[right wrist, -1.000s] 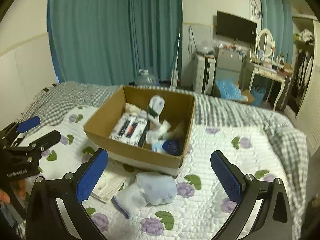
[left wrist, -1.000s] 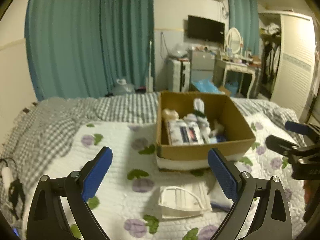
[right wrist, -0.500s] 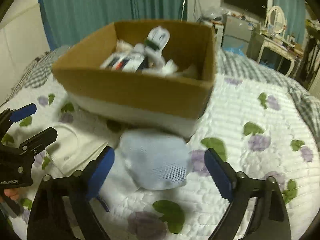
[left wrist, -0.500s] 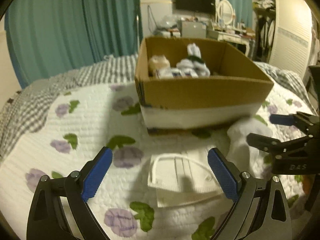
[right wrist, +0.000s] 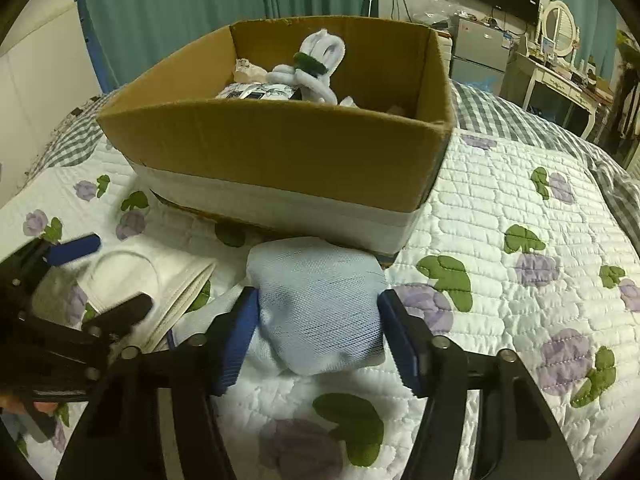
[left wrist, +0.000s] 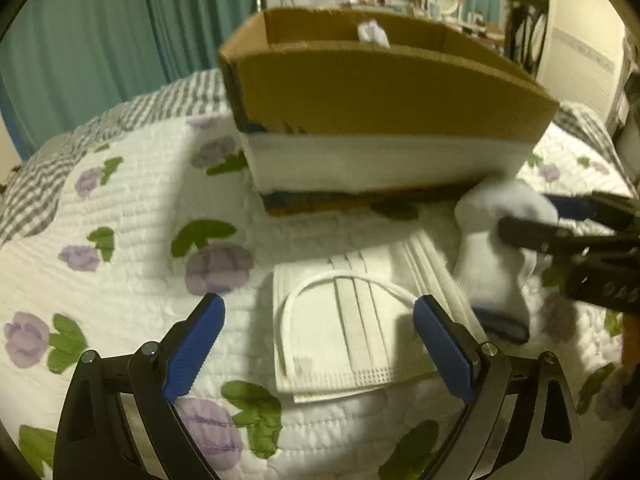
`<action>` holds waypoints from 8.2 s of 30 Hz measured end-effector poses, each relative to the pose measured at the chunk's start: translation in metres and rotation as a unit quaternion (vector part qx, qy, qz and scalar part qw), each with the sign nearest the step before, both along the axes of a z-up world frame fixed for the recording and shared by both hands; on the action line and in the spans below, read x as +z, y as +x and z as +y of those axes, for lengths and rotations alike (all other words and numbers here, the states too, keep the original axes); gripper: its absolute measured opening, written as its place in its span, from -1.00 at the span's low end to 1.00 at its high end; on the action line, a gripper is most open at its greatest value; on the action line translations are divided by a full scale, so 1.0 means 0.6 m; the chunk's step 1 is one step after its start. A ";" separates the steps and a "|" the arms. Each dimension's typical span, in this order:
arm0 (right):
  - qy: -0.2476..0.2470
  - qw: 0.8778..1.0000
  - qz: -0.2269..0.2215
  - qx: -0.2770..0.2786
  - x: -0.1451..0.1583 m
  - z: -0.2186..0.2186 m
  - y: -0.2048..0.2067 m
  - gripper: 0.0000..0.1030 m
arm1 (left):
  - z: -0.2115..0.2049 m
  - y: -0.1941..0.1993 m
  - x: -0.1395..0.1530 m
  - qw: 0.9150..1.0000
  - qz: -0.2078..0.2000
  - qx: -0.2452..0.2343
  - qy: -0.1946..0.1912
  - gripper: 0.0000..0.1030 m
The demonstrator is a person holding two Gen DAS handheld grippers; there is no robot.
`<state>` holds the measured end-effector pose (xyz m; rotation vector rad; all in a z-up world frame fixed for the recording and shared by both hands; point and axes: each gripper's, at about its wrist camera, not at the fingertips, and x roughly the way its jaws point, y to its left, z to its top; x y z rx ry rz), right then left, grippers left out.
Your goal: Organize soft objects
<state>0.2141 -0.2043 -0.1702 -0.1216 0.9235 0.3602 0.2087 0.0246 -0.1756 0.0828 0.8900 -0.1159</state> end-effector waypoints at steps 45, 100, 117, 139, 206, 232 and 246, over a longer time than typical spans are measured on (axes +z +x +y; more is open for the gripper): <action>-0.016 0.986 -0.166 -0.005 0.278 -0.031 -0.115 -0.24 | -0.016 -0.079 0.253 0.992 -0.108 -0.071 -0.011 -0.89; 0.005 0.965 -0.260 -0.040 0.451 -0.007 0.033 0.63 | -0.045 0.095 0.378 0.991 -0.130 -0.036 -0.013 0.24; 0.009 0.967 -0.250 -0.043 0.444 -0.044 -0.024 0.67 | -0.070 0.124 0.333 0.988 -0.143 -0.039 -0.038 0.62; 0.026 0.985 -0.171 -0.011 0.292 -0.011 0.026 0.67 | -0.020 0.105 0.324 0.986 -0.161 -0.024 -0.036 0.63; 0.065 0.959 -0.255 -0.102 0.279 -0.027 -0.213 1.00 | 0.040 -0.206 0.295 0.955 -0.288 0.049 -0.043 1.00; 0.065 0.960 -0.253 -0.102 0.275 -0.025 -0.214 1.00 | 0.039 -0.206 0.292 0.956 -0.287 0.050 -0.043 1.00; 0.064 0.961 -0.247 -0.102 0.264 -0.023 -0.215 1.00 | 0.048 -0.201 0.290 0.959 -0.274 0.051 -0.049 1.00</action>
